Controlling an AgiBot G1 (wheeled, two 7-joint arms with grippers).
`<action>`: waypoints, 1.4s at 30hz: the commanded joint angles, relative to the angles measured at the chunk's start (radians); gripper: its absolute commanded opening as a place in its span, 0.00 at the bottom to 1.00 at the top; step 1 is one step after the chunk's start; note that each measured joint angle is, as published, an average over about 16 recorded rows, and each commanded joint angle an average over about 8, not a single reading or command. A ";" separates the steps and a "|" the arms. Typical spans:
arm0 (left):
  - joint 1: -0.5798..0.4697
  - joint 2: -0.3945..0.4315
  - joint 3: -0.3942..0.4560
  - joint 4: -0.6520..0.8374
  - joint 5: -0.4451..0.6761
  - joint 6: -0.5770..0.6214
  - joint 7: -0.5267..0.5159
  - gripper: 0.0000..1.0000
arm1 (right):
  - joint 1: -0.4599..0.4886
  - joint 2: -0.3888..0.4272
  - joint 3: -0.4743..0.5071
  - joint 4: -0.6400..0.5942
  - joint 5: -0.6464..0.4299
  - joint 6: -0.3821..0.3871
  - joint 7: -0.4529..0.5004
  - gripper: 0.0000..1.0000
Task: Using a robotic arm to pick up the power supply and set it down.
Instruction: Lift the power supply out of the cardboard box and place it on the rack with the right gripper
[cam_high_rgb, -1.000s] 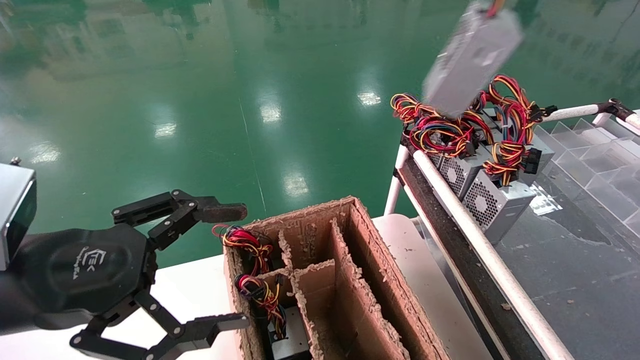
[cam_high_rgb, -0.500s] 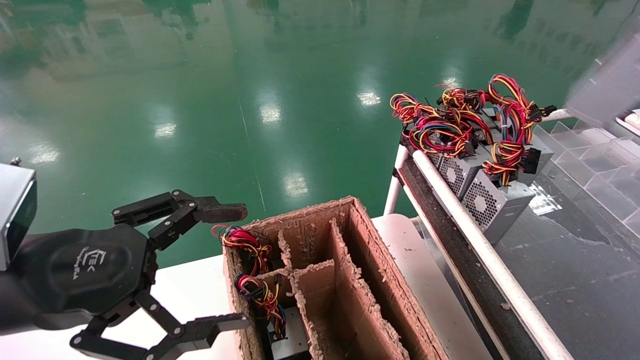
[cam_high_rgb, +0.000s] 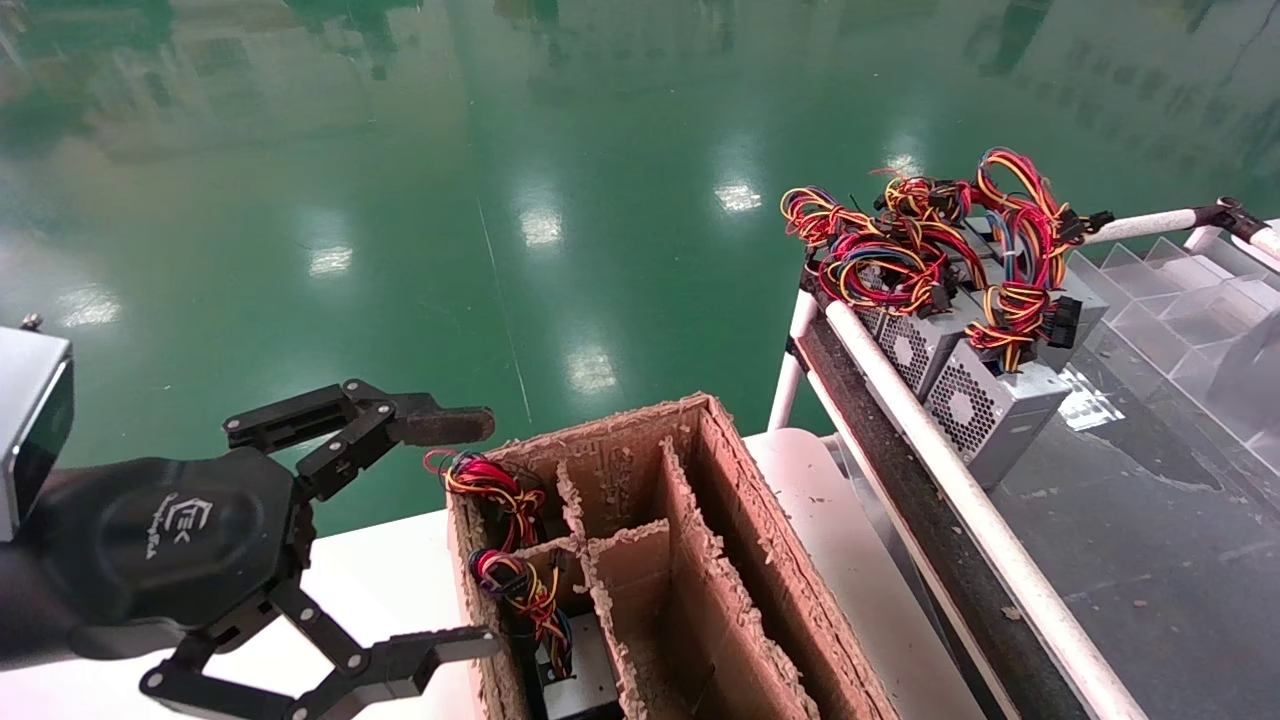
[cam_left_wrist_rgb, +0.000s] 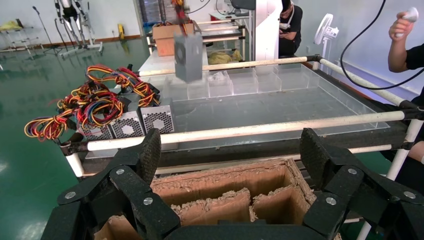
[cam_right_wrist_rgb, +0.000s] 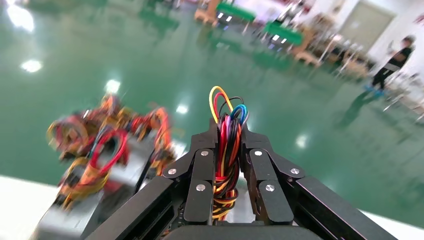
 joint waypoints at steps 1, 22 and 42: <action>0.000 0.000 0.000 0.000 0.000 0.000 0.000 1.00 | -0.018 0.010 -0.004 -0.011 0.002 -0.026 -0.008 0.00; 0.000 -0.001 0.001 0.000 -0.001 -0.001 0.001 1.00 | -0.173 -0.085 -0.022 0.036 0.027 -0.010 -0.023 0.00; -0.001 -0.001 0.002 0.000 -0.002 -0.001 0.001 1.00 | -0.203 -0.204 -0.060 0.113 -0.034 0.126 0.016 0.00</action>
